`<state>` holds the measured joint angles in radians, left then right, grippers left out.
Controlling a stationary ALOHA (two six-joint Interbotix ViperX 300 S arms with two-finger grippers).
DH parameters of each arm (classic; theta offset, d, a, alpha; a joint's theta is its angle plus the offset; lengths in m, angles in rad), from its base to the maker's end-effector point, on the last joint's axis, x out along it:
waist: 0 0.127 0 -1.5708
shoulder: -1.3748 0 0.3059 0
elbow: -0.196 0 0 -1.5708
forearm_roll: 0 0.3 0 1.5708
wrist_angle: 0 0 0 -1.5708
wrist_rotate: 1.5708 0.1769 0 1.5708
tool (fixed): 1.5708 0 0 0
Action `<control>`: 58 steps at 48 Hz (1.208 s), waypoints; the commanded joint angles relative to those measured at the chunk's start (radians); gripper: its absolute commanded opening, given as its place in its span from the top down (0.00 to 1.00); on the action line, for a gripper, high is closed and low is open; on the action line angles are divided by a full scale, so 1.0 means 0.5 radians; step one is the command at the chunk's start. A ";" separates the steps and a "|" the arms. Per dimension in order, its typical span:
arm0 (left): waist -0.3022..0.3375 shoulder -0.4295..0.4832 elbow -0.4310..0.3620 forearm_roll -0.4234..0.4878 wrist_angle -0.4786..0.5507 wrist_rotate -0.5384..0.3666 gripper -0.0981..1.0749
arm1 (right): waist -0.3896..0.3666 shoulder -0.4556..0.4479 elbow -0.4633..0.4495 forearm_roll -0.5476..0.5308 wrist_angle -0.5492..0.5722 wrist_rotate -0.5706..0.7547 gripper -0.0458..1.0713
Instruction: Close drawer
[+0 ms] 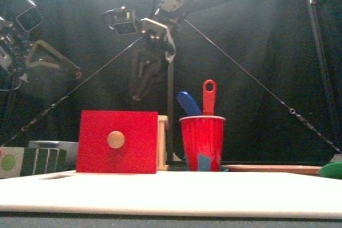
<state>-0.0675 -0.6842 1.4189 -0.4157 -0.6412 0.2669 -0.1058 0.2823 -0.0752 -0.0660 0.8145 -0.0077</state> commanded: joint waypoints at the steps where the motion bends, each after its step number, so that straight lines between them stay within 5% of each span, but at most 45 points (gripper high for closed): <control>1: -0.003 0.000 -0.064 0.003 -0.009 0.000 0.38 | 0.006 -0.224 0.114 0.025 -0.129 0.025 0.30; 21: -0.003 0.000 -0.166 0.043 -0.009 0.006 0.38 | 0.132 -1.065 1.246 0.018 -1.258 0.083 0.30; 33: -0.006 0.006 -0.206 0.071 0.025 0.006 0.38 | 0.184 -1.378 1.733 -0.009 -1.773 0.080 0.30; 46: -0.006 0.021 -0.218 0.067 0.061 0.006 0.38 | 0.193 -1.473 1.951 -0.028 -2.068 0.064 0.30; 58: -0.006 0.021 -0.224 0.074 0.061 0.009 0.38 | 0.184 -1.473 1.994 -0.049 -2.074 0.077 0.30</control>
<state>-0.0690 -0.6750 1.3284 -0.3835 -0.6075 0.2700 -0.0107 -0.4341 0.9265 -0.0905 -0.2117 0.0261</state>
